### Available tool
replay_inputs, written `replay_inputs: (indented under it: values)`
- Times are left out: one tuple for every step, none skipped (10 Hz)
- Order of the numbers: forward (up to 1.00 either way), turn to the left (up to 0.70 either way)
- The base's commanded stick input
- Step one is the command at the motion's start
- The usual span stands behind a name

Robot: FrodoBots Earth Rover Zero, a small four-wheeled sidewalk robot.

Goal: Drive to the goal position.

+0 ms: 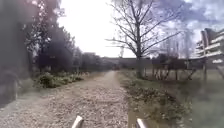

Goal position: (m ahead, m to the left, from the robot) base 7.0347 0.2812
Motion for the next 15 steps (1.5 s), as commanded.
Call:
replay_inputs:
  values:
    - [0.70, 0.00]
    - [0.70, 0.00]
    - [0.70, 0.00]
    - [0.70, 0.00]
    - [0.70, 0.00]
    - [0.70, 0.00]
    - [0.70, 0.00]
    - [0.70, 0.00]
    - [0.70, 0.00]
    - [0.70, 0.00]
    - [0.70, 0.00]
    - [0.70, 0.00]
    - [0.70, 0.00]
    - [0.70, 0.00]
    - [0.70, 0.00]
